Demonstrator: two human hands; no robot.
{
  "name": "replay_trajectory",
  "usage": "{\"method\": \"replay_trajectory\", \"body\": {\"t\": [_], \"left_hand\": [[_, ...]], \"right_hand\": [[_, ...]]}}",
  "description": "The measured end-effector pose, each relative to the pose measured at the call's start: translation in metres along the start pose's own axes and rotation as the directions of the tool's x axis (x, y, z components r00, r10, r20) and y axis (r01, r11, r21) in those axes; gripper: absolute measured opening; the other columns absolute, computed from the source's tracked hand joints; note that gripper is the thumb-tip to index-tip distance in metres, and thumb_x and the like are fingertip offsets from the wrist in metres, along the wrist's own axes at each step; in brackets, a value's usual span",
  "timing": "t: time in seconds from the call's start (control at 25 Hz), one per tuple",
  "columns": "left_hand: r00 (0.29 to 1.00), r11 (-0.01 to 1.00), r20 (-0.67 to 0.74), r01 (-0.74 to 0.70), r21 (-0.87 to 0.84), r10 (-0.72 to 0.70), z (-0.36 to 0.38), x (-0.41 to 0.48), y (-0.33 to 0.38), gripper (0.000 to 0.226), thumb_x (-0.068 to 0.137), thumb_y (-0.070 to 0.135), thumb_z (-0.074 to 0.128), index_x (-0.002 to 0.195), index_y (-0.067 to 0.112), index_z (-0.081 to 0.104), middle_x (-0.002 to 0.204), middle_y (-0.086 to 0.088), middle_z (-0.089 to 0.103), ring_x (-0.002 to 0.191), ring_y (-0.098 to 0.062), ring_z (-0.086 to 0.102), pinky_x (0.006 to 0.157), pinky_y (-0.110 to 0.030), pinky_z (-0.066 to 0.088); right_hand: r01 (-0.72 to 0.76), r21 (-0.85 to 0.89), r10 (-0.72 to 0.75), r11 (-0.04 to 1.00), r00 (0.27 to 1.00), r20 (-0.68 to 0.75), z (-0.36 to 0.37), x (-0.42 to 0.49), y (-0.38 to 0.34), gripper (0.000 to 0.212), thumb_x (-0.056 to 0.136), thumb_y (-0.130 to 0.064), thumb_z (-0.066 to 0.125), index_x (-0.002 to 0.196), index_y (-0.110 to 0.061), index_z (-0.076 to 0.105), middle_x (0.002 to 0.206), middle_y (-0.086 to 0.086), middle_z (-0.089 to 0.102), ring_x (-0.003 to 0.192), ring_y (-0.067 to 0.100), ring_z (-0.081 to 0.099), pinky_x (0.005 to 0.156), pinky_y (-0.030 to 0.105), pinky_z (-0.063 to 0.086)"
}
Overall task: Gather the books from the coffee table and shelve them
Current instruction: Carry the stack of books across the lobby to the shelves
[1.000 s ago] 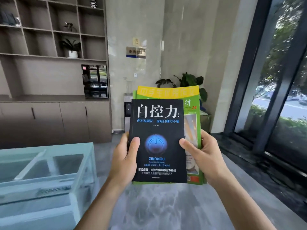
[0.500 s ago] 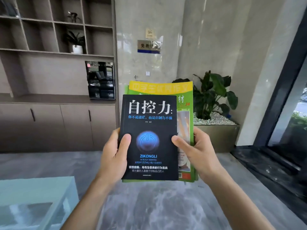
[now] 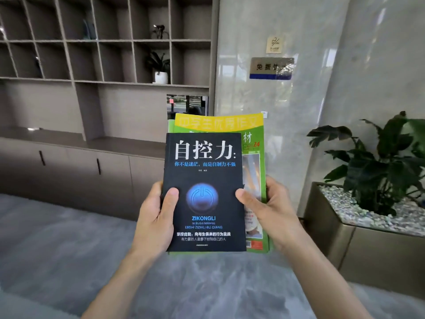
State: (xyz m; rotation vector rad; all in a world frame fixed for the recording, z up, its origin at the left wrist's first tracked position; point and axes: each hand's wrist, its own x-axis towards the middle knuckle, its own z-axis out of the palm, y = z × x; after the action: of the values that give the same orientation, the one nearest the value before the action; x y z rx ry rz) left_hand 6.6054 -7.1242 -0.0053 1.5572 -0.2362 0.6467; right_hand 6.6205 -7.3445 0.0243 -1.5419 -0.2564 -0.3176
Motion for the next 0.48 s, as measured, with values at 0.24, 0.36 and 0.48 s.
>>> {"method": "replay_trajectory", "body": {"t": [0.24, 0.36, 0.48], "left_hand": [[0.997, 1.0, -0.078, -0.027, 0.016, 0.028, 0.022, 0.144, -0.12, 0.021, 0.103, 0.019, 0.044, 0.115, 0.019, 0.062, 0.099, 0.017, 0.076, 0.086, 0.003, 0.069, 0.074, -0.01, 0.051], [0.991, 0.997, -0.118, -0.053, 0.053, 0.059, 0.026, 0.234, -0.175, 0.022, 0.102, 0.031, 0.046, 0.115, 0.021, 0.06, 0.099, 0.019, 0.076, 0.086, 0.003, 0.07, 0.076, -0.013, 0.053], [0.986, 0.994, -0.15, -0.062, 0.092, 0.076, 0.03, 0.314, -0.223, 0.022, 0.1, 0.028, 0.046, 0.115, 0.019, 0.06, 0.099, 0.02, 0.075, 0.086, 0.003, 0.069, 0.076, -0.011, 0.051]], "right_hand": [[-0.016, 0.032, 0.013, 0.999, 0.996, 0.094, 0.039, 0.186, 0.094, 0.019, 0.087, -0.003, 0.074, 0.101, -0.016, 0.075, 0.101, 0.011, 0.082, 0.1, 0.037, 0.076, 0.094, 0.058, 0.058], [-0.002, 0.024, -0.001, 1.0, 0.99, 0.139, 0.065, 0.286, 0.124, 0.021, 0.087, -0.003, 0.074, 0.097, -0.021, 0.077, 0.1, 0.008, 0.083, 0.099, 0.034, 0.077, 0.094, 0.056, 0.058], [-0.014, 0.021, 0.011, 1.0, 0.985, 0.174, 0.088, 0.375, 0.148, 0.022, 0.088, -0.001, 0.072, 0.101, -0.018, 0.076, 0.097, 0.004, 0.084, 0.092, 0.026, 0.079, 0.085, 0.042, 0.063]]}}
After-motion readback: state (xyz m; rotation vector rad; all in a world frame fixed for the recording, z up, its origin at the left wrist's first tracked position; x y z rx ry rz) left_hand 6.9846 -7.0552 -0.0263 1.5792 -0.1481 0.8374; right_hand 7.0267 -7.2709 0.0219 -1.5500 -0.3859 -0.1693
